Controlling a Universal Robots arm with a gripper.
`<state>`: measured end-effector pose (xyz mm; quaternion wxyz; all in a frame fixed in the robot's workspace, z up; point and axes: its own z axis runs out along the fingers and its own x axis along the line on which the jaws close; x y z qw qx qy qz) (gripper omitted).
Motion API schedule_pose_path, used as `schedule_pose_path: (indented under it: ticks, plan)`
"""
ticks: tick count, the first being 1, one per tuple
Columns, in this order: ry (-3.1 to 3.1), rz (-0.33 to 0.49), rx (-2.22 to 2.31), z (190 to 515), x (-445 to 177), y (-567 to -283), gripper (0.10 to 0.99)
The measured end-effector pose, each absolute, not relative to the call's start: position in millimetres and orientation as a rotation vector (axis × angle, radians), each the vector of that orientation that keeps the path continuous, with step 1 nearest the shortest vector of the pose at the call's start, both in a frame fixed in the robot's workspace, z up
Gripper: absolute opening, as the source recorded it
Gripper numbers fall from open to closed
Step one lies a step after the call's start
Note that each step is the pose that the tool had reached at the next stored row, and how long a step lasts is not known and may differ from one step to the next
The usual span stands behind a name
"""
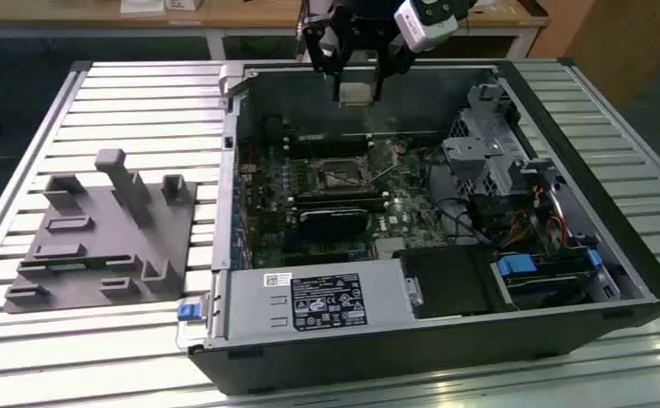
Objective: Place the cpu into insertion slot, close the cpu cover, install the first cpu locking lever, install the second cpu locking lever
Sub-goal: 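Place the cpu into insertion slot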
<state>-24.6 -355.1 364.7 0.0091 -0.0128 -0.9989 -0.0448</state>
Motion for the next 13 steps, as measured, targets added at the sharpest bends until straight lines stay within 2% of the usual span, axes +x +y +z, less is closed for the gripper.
schedule_pose_path:
  ticks: [13]
  plan:
    - [-3.120,-0.140,-0.040,364.3,-24.6,-355.1,0.541]
